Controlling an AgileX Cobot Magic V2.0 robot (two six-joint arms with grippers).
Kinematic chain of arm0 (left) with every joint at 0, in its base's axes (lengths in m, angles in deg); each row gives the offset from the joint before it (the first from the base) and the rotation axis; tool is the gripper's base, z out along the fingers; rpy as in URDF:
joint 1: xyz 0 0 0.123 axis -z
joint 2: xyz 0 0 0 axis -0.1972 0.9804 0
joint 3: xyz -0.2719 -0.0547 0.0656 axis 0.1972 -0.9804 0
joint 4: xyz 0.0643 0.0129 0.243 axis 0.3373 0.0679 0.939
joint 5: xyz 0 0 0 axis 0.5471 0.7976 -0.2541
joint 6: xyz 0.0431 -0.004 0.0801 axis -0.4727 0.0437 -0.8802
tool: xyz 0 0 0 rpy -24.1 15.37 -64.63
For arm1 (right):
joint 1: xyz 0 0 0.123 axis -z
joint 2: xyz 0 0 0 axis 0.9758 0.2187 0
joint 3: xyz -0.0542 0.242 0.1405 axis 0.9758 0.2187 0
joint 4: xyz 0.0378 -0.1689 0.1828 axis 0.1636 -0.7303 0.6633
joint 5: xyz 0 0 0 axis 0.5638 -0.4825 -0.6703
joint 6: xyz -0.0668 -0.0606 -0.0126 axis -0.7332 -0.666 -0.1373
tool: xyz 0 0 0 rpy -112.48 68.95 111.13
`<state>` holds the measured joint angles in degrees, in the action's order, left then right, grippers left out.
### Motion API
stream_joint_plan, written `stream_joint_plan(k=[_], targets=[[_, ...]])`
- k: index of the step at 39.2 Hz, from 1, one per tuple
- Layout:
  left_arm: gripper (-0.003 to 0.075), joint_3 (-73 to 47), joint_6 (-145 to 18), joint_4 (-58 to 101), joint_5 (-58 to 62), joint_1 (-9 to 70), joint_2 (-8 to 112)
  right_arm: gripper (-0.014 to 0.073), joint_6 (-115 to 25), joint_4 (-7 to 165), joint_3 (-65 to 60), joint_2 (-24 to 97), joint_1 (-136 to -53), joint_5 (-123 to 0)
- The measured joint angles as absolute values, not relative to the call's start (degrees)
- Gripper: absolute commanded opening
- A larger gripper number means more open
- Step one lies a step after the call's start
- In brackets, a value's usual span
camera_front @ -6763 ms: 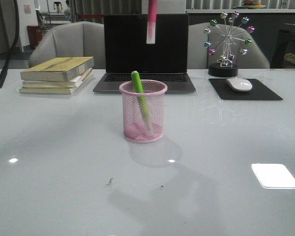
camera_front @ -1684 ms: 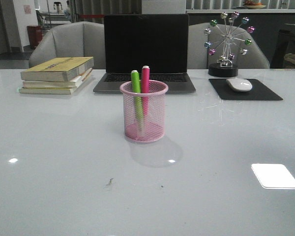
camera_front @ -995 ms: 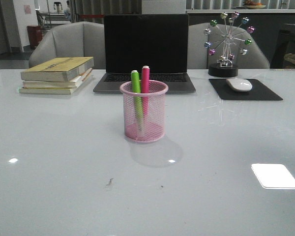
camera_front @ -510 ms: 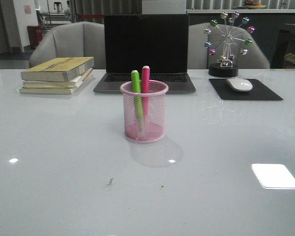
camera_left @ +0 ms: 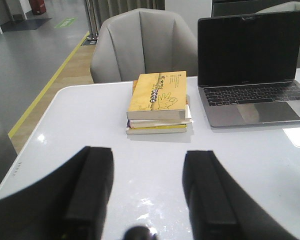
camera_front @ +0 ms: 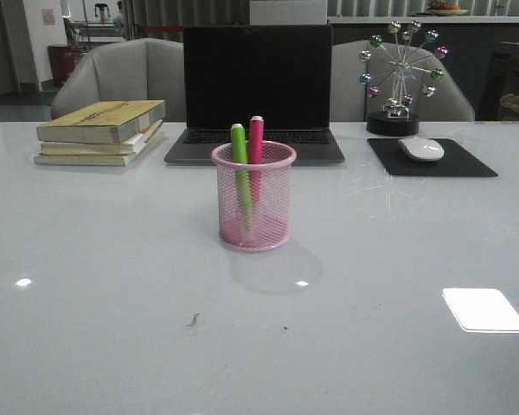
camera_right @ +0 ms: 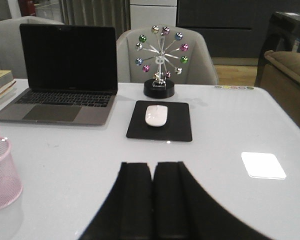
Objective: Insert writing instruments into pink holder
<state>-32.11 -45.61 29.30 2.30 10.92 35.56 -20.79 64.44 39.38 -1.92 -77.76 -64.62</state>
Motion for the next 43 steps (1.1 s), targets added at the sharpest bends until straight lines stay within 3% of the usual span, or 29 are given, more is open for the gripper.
stream_joint_plan(k=[20,43], targets=[[0.0384,-32.11,-45.61,29.30,2.30,10.92,35.56,0.0022,-20.79,64.44,56.91,-17.08,-78.81,-66.71],[0.0384,-32.11,-45.65,29.30,2.30,10.92,35.56,0.0022,-20.79,66.75,60.01,-22.33,-78.81,-66.04]])
